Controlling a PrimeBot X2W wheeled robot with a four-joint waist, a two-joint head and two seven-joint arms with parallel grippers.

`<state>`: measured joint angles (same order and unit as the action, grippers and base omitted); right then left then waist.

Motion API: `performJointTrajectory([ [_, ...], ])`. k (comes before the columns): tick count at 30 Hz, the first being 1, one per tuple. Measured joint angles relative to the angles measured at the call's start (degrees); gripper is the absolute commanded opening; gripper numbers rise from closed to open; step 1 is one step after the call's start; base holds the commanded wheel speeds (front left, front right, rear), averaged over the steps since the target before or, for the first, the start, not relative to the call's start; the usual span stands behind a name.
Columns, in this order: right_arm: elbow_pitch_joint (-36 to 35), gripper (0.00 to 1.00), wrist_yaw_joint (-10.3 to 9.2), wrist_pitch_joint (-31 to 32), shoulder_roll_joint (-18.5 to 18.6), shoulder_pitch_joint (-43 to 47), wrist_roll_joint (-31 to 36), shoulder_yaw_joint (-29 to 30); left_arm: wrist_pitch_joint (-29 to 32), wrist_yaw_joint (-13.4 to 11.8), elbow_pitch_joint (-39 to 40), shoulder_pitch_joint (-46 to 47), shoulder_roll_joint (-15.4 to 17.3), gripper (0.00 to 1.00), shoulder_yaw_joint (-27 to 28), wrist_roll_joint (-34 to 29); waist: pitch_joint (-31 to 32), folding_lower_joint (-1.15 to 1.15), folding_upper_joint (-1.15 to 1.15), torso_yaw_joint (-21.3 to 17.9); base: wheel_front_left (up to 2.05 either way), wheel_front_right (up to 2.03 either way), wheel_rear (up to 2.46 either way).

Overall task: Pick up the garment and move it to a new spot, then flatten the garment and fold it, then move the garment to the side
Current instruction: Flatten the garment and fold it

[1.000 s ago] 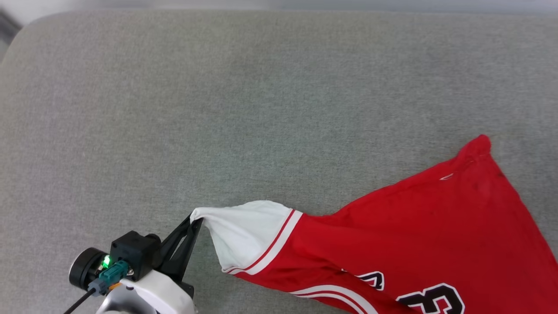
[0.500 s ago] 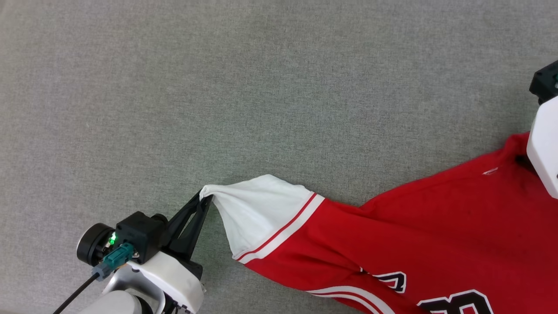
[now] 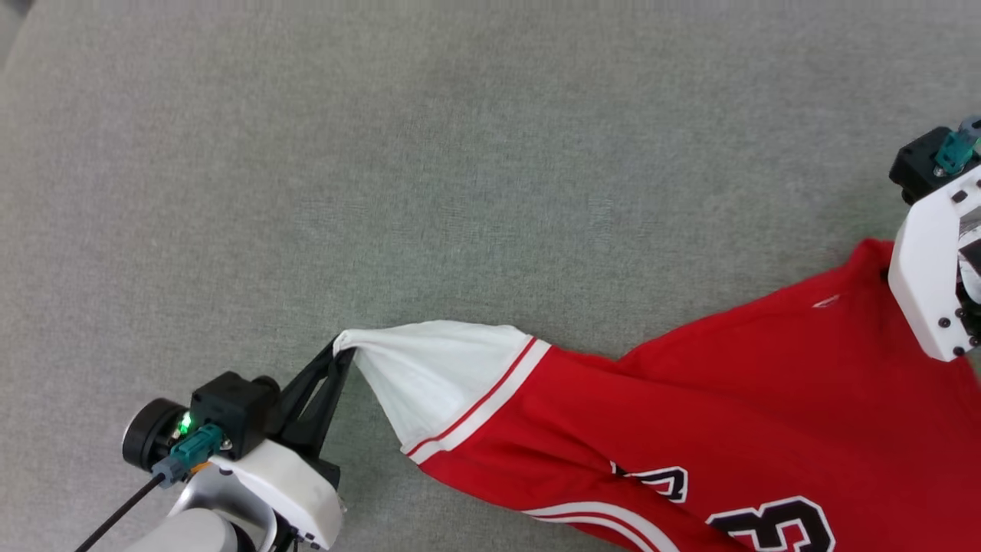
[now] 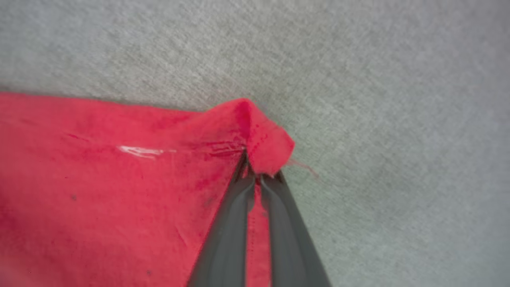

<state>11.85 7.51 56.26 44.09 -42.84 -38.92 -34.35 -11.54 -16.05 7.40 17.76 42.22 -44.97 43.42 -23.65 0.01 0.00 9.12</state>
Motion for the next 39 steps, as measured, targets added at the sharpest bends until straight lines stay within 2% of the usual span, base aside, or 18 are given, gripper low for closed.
performJointTrajectory([
  [6, -2.8, 0.0, 0.0, -5.5, 1.3, -0.3, -1.8, -1.8, 0.3, 1.2, -0.8, -0.6, 1.3, 0.0, 0.0, 0.1, 5.4, 0.0, 0.0, -1.6, 0.0, 0.0, 0.0],
  [12, -5.5, 0.0, 0.0, -11.0, 3.4, -1.4, -3.6, -1.8, 1.4, 2.2, -0.3, 4.1, 3.2, 0.0, 1.9, -0.3, 10.2, -0.01, 0.0, -3.5, 0.0, 0.0, 0.0],
  [17, -6.5, 0.0, 0.0, -15.6, 3.9, -4.2, -2.7, -0.8, 4.3, 4.5, -0.3, 12.2, 4.2, 0.0, 3.0, -2.3, 12.3, -0.01, 0.0, -5.2, 0.0, 0.0, 0.0],
  [22, -6.2, 0.0, 0.0, -20.7, 2.0, -8.0, -0.8, 2.1, 6.8, 7.6, -2.2, 23.4, 3.5, 0.0, 4.5, -4.5, 12.6, -0.01, 0.0, -6.2, 0.0, 0.0, 0.0],
  [28, -3.2, 0.0, 0.0, -25.0, -1.3, -15.4, 4.4, 5.9, 9.0, 12.9, -7.6, 38.2, 0.0, 0.0, 5.2, -6.2, 10.4, -0.01, 0.0, -6.8, 0.0, 0.0, 0.0],
  [34, 1.2, 0.0, 0.0, -27.1, -5.5, -25.1, 9.9, 7.9, 10.0, 17.6, -16.9, 52.8, -3.7, 0.0, 5.6, -8.7, 6.6, -0.01, 0.0, -7.3, 0.0, 0.0, 0.0],
  [39, 6.0, 0.0, 0.0, -28.3, -8.9, -34.7, 13.4, 8.7, 9.5, 20.1, -24.6, 64.9, -8.2, 0.0, 6.2, -9.8, 2.7, 0.0, 0.0, -7.7, 0.0, 0.0, 0.0],
])
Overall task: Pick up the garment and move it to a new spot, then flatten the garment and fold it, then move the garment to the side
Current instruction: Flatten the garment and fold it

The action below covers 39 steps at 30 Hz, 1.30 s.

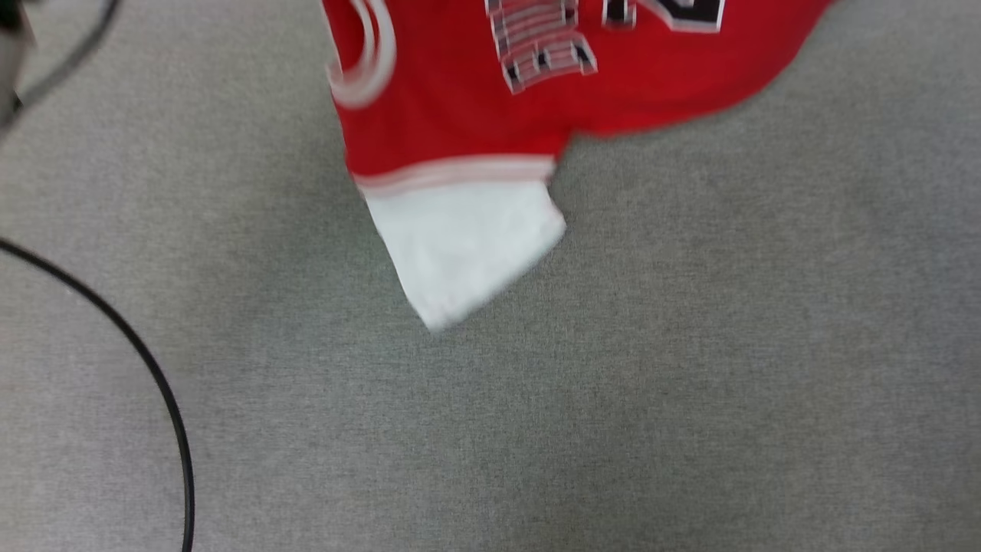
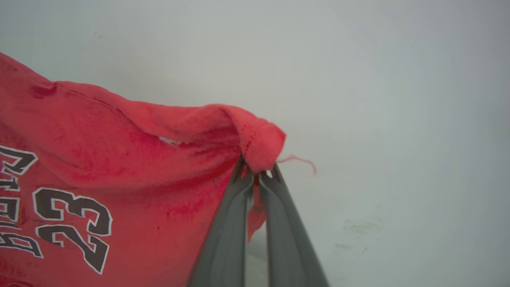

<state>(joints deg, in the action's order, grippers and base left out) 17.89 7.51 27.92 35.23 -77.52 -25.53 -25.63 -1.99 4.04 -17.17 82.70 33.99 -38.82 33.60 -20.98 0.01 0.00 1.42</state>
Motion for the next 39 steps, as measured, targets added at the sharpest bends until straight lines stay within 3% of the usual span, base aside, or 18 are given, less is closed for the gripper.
performJointTrajectory([
  [7, 7.1, 0.0, 0.0, -2.5, -3.1, -13.4, 4.6, -1.0, -2.0, 2.0, -9.6, 15.0, -4.0, 0.0, 0.1, -1.8, -5.2, 0.0, 0.0, -0.2, 0.0, 0.0, 0.0],
  [13, 14.5, 0.0, 0.0, -5.9, -6.4, -23.6, 7.5, -2.1, -4.2, 2.9, -16.3, 24.6, -5.6, 0.0, -0.4, -2.7, -8.9, 0.0, 0.0, -0.4, 0.0, 0.0, 0.0],
  [20, 21.8, 0.0, 0.0, -10.4, -9.4, -27.9, 8.3, -5.0, -7.8, 3.3, -23.2, 28.4, -5.8, 0.0, -1.8, -1.3, -11.8, 0.0, 0.0, -0.6, 0.0, 0.0, 0.0],
  [31, 29.5, 0.0, 0.0, -15.7, -10.4, -20.3, 3.1, -12.9, -11.4, 3.4, -27.2, 19.2, -5.5, 0.0, -10.6, 4.0, -10.9, 0.0, 0.0, 0.2, 0.0, 0.0, 0.0],
  [39, 33.0, 0.0, 0.0, -20.4, -11.3, -9.1, -1.7, -18.9, -12.8, 3.4, -26.6, 5.6, -5.0, 0.0, -12.6, 8.5, -7.1, 0.0, 0.0, 0.9, 0.0, 0.0, 0.0],
])
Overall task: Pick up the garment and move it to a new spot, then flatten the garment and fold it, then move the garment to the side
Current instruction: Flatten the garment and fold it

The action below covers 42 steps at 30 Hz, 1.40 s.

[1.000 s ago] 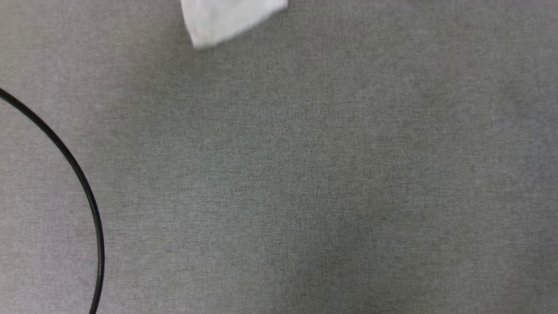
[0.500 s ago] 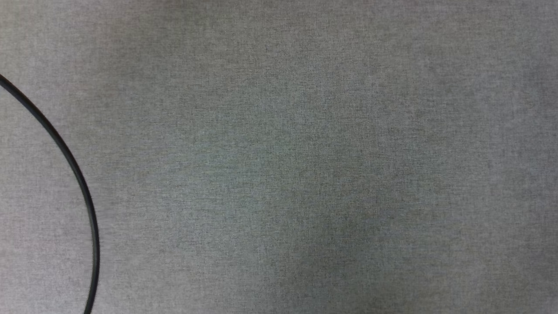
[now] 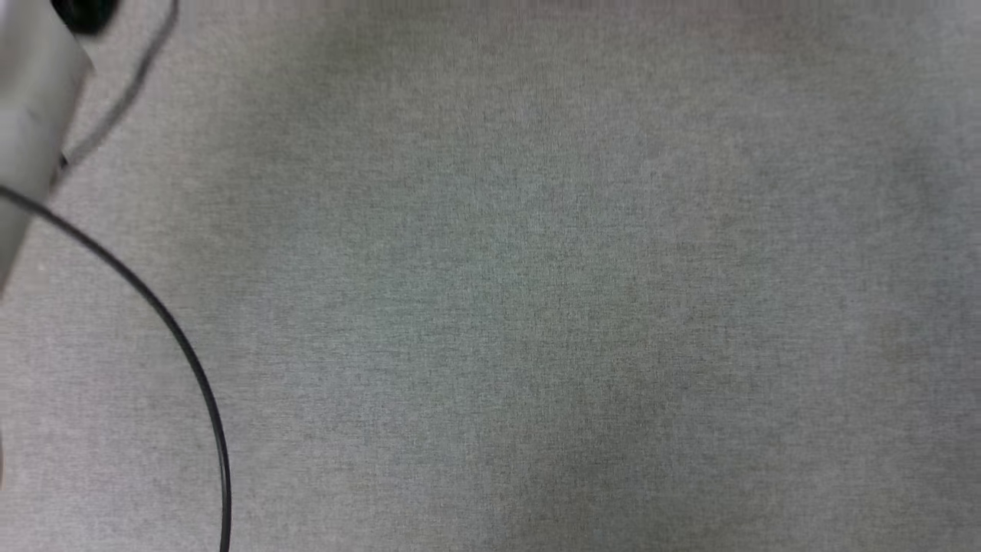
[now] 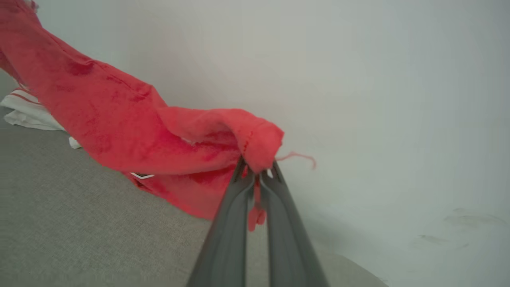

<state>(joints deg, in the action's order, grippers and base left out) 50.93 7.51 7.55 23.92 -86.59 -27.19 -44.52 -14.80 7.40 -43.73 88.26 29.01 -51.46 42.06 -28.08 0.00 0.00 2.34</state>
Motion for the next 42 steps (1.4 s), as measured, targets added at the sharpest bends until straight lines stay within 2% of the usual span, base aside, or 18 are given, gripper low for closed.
performJointTrajectory([
  [5, -0.9, 0.0, 0.0, -2.5, 0.1, 8.1, -3.8, -4.8, -0.1, 0.0, 5.1, -11.3, 2.3, 0.0, 1.0, 1.0, 3.7, 0.0, 0.0, 0.2, 0.0, 0.0, 0.0],
  [8, -2.6, 0.0, 0.0, -3.4, 1.6, 13.2, -6.3, -7.9, -0.1, -1.4, 9.3, -20.0, 3.7, 0.0, 1.4, 1.1, 6.1, -0.01, 0.0, 0.4, 0.0, 0.0, 0.0],
  [17, -8.6, 0.0, 0.0, -7.0, 8.8, 29.8, -12.7, -13.2, -0.1, -7.8, 21.7, -46.8, 7.4, 0.0, -0.8, 3.6, 14.0, -0.01, 0.0, 0.9, 0.0, 0.0, 0.0],
  [22, -11.8, 0.0, 0.0, -8.2, 11.5, 38.6, -15.2, -14.2, 0.2, -12.3, 28.7, -59.0, 10.9, 0.0, -1.9, 6.6, 18.1, -0.02, 0.0, 1.0, 0.0, 0.0, 0.0],
  [31, -16.6, 0.0, 0.0, -10.5, 16.6, 53.5, -16.8, -11.7, 1.6, -20.5, 40.6, -75.6, 15.5, 0.0, -3.8, 12.1, 24.2, -0.02, 0.0, 0.8, 0.0, 0.0, 0.0],
  [32, -18.3, 0.0, 0.0, -10.9, 18.2, 59.1, -17.2, -9.6, 2.0, -22.2, 43.7, -79.8, 15.9, 0.0, -4.8, 13.3, 26.0, -0.02, 0.0, 0.9, 0.0, 0.0, 0.0],
  [39, -23.6, 0.0, 0.0, -10.5, 20.3, 72.3, -16.6, -3.8, 2.6, -24.8, 46.9, -85.9, 16.3, 0.0, -6.9, 15.3, 28.5, -0.02, 0.0, 1.5, 0.0, 0.0, 0.0],
  [42, -26.4, 0.0, 0.0, -9.5, 20.6, 77.3, -16.1, -0.4, 3.2, -25.1, 47.7, -87.8, 17.3, 0.0, -7.5, 15.9, 28.6, -0.02, 0.0, 1.6, 0.0, 0.0, 0.0],
])
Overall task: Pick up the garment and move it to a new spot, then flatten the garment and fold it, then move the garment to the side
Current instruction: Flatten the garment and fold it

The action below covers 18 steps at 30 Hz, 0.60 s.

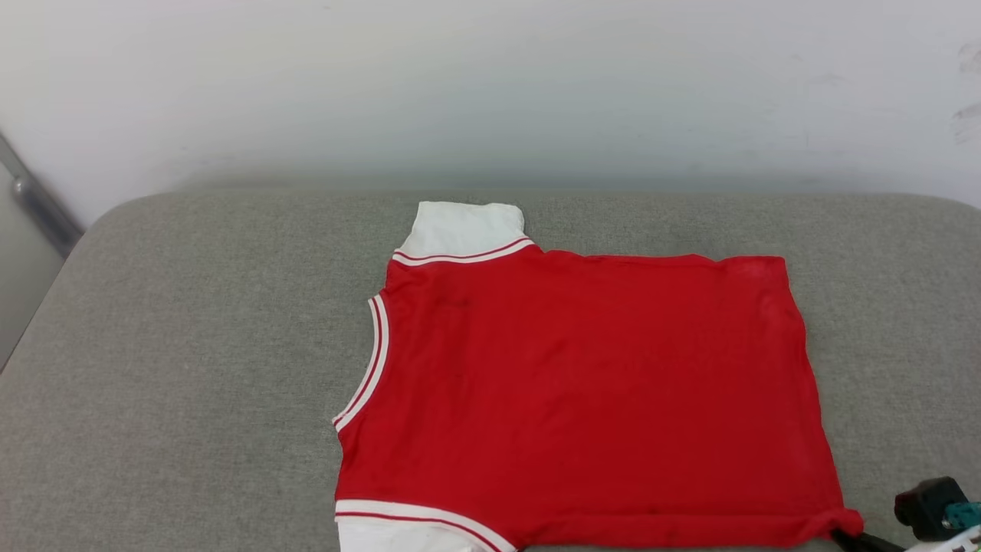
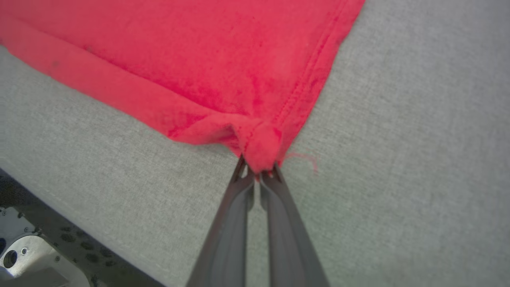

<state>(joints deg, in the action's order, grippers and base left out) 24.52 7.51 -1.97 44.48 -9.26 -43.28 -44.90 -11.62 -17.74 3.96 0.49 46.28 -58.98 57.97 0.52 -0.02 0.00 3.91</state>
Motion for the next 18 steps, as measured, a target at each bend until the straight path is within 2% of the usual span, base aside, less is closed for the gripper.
performJointTrajectory([
  [5, -4.7, 0.0, 0.0, 2.1, -0.2, 6.2, 1.8, 6.9, 0.4, -0.4, 0.6, -0.4, 1.1, 0.0, 0.2, 0.2, -0.8, 0.01, 0.0, 0.1, 0.0, 0.0, 0.0],
  [9, -8.3, 0.0, 0.0, 4.6, -1.5, 8.6, 4.7, 12.2, 0.1, 0.2, 0.8, 1.4, 1.1, 0.0, 0.6, -1.0, -1.6, 0.01, 0.0, -0.1, 0.0, 0.0, 0.0],
  [15, -14.5, 0.0, 0.0, 8.9, -3.1, 8.9, 8.8, 20.0, 3.0, 3.7, 0.0, 10.9, 3.2, 0.0, 0.9, -6.5, -3.7, 0.02, 0.0, 0.1, 0.0, 0.0, 0.0],
  [18, -17.4, 0.0, 0.0, 11.2, -3.9, 7.9, 10.2, 23.0, 5.0, 5.7, -0.7, 16.6, 2.8, 0.0, 1.3, -8.5, -4.9, 0.02, 0.0, 0.2, 0.0, 0.0, 0.0],
])
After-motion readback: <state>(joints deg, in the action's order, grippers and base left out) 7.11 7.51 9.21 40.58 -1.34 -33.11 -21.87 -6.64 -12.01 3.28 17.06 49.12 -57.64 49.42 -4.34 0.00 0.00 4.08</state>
